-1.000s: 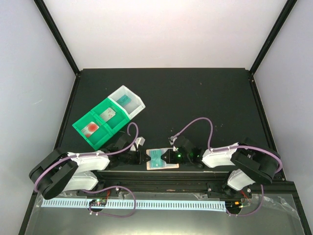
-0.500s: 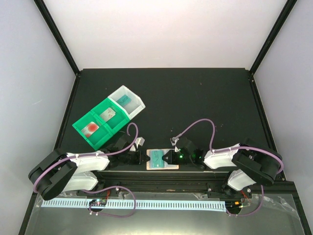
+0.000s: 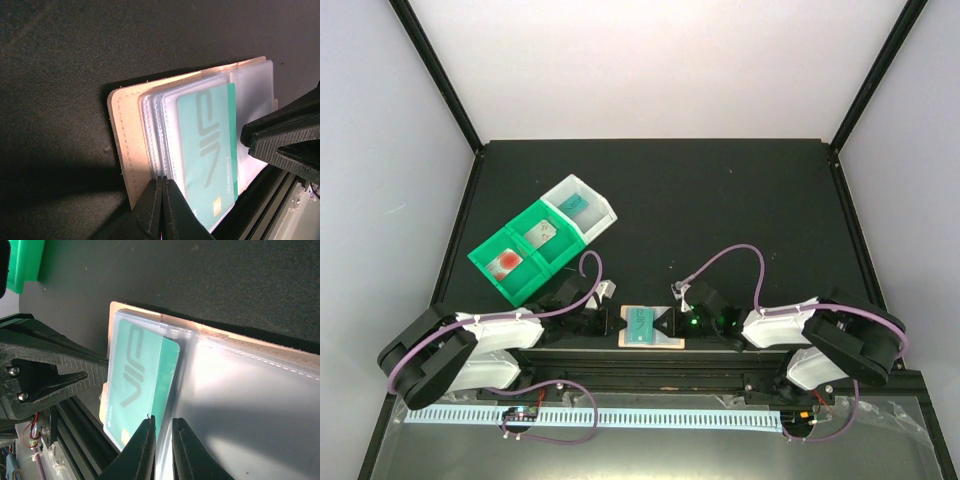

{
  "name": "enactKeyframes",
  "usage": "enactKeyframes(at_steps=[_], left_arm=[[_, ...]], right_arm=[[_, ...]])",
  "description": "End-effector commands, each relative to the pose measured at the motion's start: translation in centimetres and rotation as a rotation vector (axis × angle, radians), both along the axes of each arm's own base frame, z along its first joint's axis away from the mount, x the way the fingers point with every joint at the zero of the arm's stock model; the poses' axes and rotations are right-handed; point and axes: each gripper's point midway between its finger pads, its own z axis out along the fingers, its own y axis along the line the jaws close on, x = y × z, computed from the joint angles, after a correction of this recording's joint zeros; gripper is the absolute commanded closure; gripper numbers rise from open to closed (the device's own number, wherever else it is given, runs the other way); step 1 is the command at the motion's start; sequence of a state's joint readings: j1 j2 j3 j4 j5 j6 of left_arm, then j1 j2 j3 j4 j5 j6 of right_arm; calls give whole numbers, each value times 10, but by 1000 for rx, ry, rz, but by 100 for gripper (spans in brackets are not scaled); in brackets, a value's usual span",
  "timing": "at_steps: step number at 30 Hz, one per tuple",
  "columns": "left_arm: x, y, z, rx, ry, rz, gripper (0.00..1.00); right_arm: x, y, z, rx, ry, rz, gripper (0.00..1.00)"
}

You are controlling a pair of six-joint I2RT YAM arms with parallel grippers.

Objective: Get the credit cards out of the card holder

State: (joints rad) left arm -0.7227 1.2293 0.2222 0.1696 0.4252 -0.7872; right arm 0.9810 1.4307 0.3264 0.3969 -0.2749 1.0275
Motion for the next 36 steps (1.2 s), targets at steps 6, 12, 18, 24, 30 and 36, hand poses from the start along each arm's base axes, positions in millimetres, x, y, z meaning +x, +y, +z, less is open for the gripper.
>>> enactKeyframes(at_steps=[6,12,18,24,30,36], left_arm=[[-10,16,-18,90,50,20,98],[-11,17,-18,86,50,21,98],[-11,18,-17,85,45,25,99],[-11,21,-21,102,46,31,98],[-11,27,-27,140,50,46,98],[-10,31,-28,157,46,59,98]], right_arm=[[3,6,-6,16,8,-2,88],[4,12,-8,33,22,5,88],[5,12,-9,30,21,1,93],[5,10,-8,32,17,-6,99],[7,-4,-7,10,2,-36,99],[7,-12,-7,2,-3,-53,99]])
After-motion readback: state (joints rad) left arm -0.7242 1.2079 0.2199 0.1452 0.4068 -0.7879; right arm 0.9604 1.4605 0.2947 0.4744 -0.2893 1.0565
